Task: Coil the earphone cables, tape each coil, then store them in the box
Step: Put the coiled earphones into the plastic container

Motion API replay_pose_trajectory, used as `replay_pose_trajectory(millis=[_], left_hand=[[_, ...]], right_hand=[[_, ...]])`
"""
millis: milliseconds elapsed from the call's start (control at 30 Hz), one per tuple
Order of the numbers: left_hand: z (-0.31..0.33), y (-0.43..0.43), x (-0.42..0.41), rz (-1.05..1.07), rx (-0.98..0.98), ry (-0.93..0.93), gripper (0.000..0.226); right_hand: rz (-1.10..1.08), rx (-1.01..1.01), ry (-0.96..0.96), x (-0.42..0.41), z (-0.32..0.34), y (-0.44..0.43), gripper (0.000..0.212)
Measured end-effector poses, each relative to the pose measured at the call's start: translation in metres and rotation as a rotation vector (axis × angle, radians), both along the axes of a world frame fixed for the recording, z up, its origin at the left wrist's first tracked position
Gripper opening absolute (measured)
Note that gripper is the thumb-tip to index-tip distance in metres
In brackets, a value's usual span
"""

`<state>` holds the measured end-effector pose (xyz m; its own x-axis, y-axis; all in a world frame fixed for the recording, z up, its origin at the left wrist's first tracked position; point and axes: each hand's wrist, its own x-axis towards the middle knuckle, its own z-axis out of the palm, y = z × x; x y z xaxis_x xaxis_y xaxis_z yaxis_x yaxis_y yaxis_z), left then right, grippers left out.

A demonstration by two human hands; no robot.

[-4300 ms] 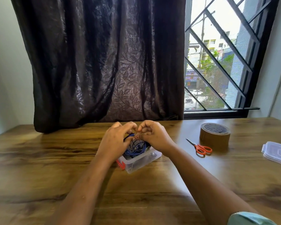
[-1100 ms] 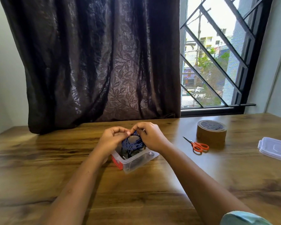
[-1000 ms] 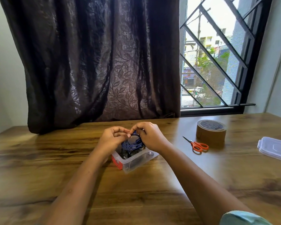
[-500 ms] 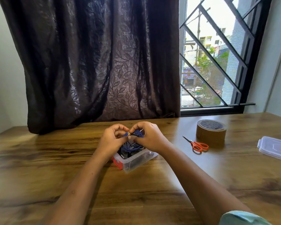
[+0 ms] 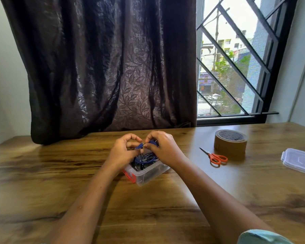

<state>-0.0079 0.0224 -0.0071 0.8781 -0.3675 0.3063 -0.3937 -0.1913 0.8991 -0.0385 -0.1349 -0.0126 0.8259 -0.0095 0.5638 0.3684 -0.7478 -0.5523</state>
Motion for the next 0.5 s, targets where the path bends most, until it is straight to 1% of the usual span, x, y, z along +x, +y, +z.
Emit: replay_pose_trajectory(millis=[133, 200, 300, 400, 500], left_hand=[[0.0012, -0.0010, -0.0001, 0.007, 0.031, -0.018, 0.026], [0.0014, -0.0014, -0.0009, 0.018, 0.053, -0.038, 0.025], [-0.0005, -0.0018, 0.0002, 0.026, 0.089, -0.061, 0.024], [-0.0008, -0.0025, 0.0012, 0.059, 0.172, -0.095, 0.023], [-0.0023, -0.0024, 0.0019, 0.108, 0.288, -0.206, 0.015]], right_hand=[[0.030, 0.039, 0.027, -0.0016, -0.0001, 0.0019, 0.016], [0.019, 0.007, 0.017, -0.0007, 0.0010, 0.0015, 0.012], [-0.010, -0.002, 0.063, 0.0012, 0.0035, 0.0000, 0.011], [-0.049, -0.032, 0.112, 0.0020, 0.0063, -0.0012, 0.018], [-0.098, -0.078, 0.146, 0.0025, 0.0066, -0.0013, 0.020]])
